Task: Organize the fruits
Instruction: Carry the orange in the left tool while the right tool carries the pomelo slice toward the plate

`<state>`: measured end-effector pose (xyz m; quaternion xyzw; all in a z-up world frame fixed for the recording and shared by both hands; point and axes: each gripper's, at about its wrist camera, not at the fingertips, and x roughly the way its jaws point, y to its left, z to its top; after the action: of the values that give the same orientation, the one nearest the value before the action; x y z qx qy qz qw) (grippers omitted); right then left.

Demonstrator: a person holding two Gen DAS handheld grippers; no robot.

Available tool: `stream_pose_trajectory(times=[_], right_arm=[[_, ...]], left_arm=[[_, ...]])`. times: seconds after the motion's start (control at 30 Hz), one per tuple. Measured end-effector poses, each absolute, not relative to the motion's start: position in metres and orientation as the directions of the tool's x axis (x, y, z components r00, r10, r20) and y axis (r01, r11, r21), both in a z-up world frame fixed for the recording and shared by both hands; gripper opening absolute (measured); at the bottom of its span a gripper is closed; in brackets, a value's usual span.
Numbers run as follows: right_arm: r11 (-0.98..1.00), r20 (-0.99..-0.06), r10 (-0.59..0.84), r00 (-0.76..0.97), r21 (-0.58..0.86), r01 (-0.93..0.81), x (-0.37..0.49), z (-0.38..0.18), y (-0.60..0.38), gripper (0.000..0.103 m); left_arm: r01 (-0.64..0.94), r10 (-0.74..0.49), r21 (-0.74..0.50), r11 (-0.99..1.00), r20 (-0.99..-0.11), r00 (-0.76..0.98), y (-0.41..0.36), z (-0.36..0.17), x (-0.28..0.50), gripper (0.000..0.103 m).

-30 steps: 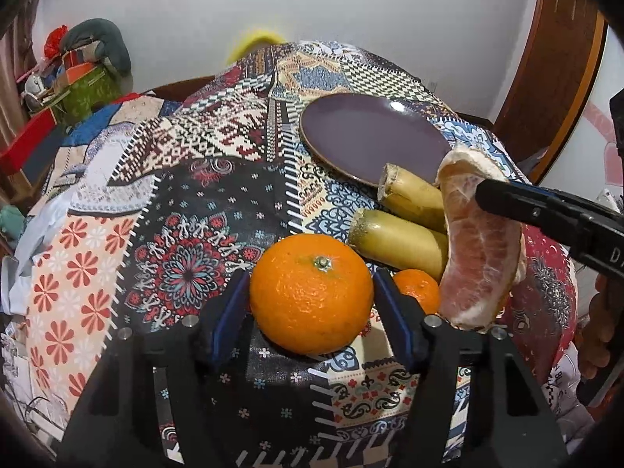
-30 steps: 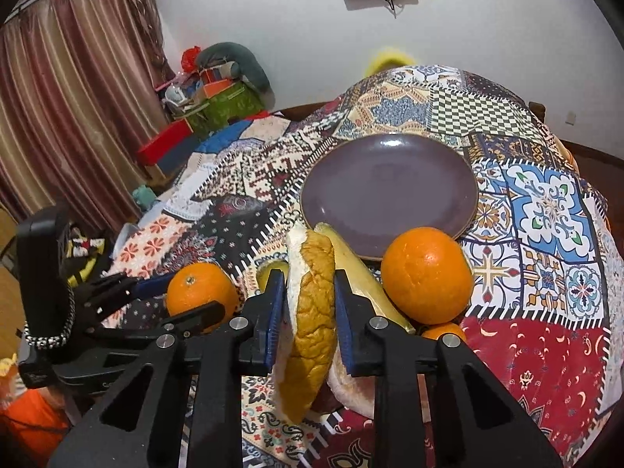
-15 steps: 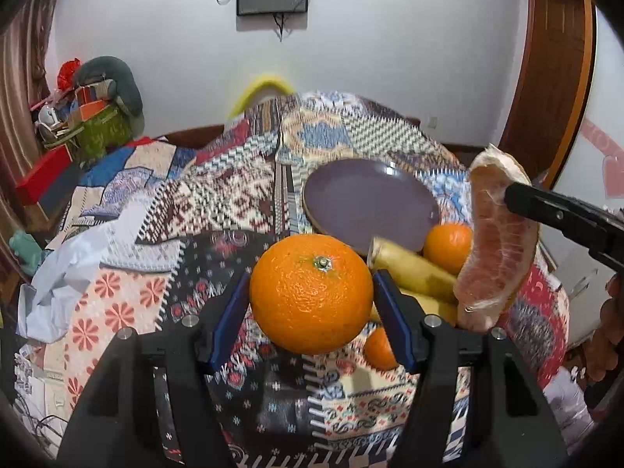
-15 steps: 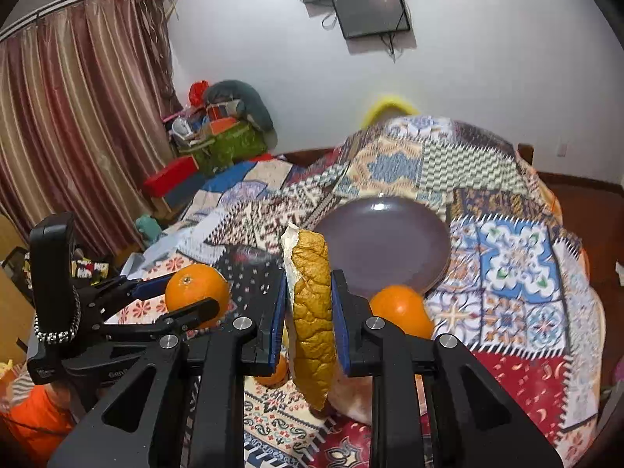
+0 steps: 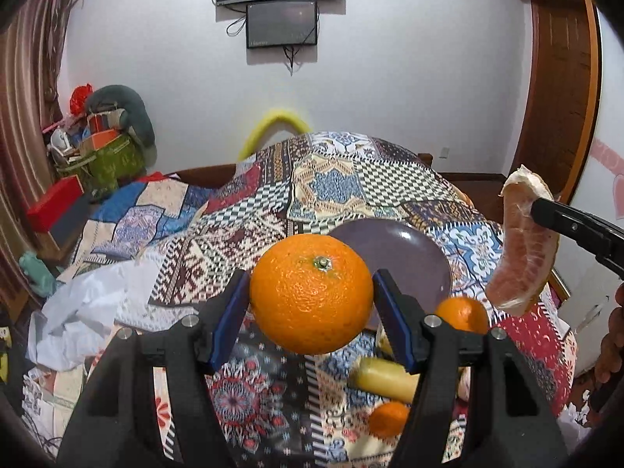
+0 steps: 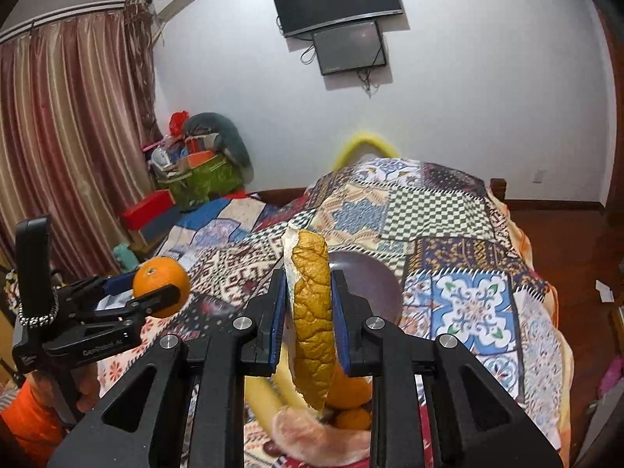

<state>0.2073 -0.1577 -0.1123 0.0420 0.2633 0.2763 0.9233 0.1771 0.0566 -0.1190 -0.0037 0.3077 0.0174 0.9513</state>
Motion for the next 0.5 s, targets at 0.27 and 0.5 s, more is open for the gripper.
stream_pose_trajectory(times=[0.27,0.5], right_arm=[[0.860,-0.457,0.509,0.730,0.219,-0.462,0.236,-0.113,-0.162,0.020],[0.857,-0.483,0.509,0.712,0.209,-0.471,0.260,-0.123,-0.156,0.020]], left_arm=[[-0.023,0.019,0.001,1.000,-0.591,0.807,0.050,-0.125,0.208,0.064],[-0.011,0.016,0.012,1.000,-0.617,0.787,0.041,-0.140,0.240,0.064]])
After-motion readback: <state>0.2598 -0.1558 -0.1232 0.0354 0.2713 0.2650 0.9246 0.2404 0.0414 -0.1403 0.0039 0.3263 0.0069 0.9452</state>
